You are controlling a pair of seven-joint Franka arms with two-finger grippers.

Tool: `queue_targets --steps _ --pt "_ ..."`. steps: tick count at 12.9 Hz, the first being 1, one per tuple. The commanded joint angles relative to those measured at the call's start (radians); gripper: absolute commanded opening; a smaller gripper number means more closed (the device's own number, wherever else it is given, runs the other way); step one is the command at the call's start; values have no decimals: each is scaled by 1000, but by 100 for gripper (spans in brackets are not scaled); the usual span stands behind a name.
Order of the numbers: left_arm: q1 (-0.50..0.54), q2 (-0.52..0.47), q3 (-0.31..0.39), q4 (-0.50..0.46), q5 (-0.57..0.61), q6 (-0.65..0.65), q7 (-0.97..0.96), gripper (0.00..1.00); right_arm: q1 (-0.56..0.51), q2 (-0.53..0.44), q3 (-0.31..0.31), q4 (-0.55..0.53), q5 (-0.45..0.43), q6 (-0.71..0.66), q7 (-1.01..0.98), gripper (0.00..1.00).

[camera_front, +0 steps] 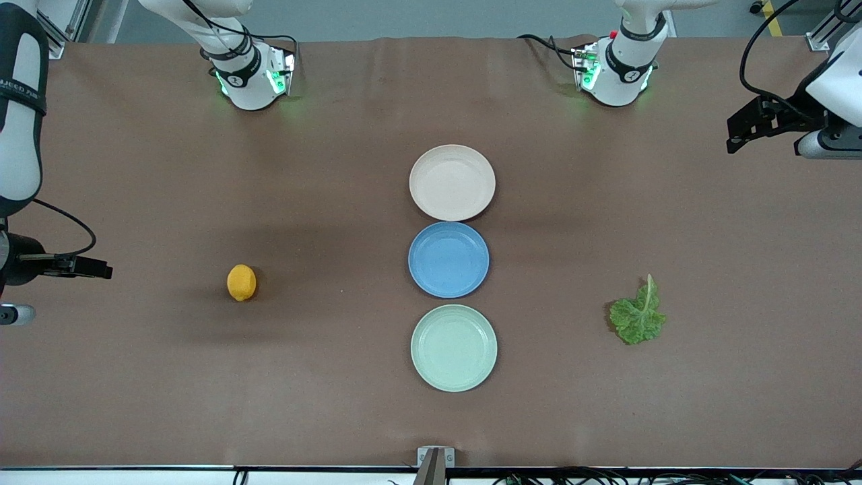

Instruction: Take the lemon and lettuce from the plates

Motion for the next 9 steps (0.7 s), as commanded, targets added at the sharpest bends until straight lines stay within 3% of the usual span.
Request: queue_targets --steps 1,4,9 --pt "5 -17 -1 -1 -10 -11 -15 100 -7 -22 19 -1 19 -65 2 100" --pt "5 -35 -1 -9 -10 -22 -15 100 -10 -44 16 -12 21 -72 -6 100" --pt "5 -38 -3 -23 -10 -25 -15 100 18 -191 16 -153 18 -60 2 100"
